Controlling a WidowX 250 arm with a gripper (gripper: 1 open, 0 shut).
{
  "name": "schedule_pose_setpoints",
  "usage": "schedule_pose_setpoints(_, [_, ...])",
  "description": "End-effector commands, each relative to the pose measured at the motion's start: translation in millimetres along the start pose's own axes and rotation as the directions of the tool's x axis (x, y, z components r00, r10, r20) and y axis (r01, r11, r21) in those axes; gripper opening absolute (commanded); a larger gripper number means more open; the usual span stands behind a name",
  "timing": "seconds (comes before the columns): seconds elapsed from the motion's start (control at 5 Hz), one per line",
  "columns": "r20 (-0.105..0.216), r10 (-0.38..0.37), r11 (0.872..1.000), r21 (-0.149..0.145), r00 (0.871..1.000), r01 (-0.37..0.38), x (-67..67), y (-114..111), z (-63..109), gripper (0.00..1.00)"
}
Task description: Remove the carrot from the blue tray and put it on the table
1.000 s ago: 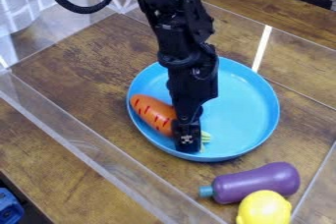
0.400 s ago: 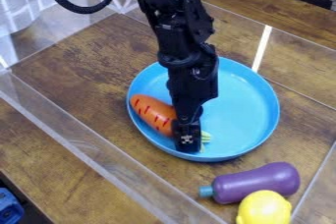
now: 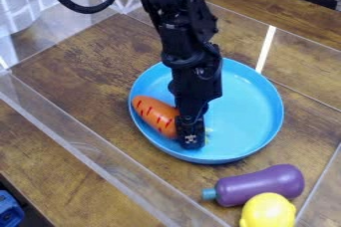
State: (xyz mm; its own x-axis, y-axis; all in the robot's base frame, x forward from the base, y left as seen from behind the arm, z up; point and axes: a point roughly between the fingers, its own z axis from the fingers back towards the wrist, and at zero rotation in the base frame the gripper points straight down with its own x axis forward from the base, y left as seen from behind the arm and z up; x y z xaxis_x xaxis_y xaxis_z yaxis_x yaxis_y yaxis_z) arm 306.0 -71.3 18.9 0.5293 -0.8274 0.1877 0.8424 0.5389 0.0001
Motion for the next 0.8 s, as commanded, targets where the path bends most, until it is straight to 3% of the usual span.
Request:
schedule_pose_setpoints(0.0, [-0.044,-0.038,0.998,-0.058,0.998,0.035,-3.7,-13,-18.0,0.00])
schedule_pose_setpoints(0.6, [-0.053,-0.039,0.998,-0.057,0.998,0.036,-8.8,-11,5.7,0.00])
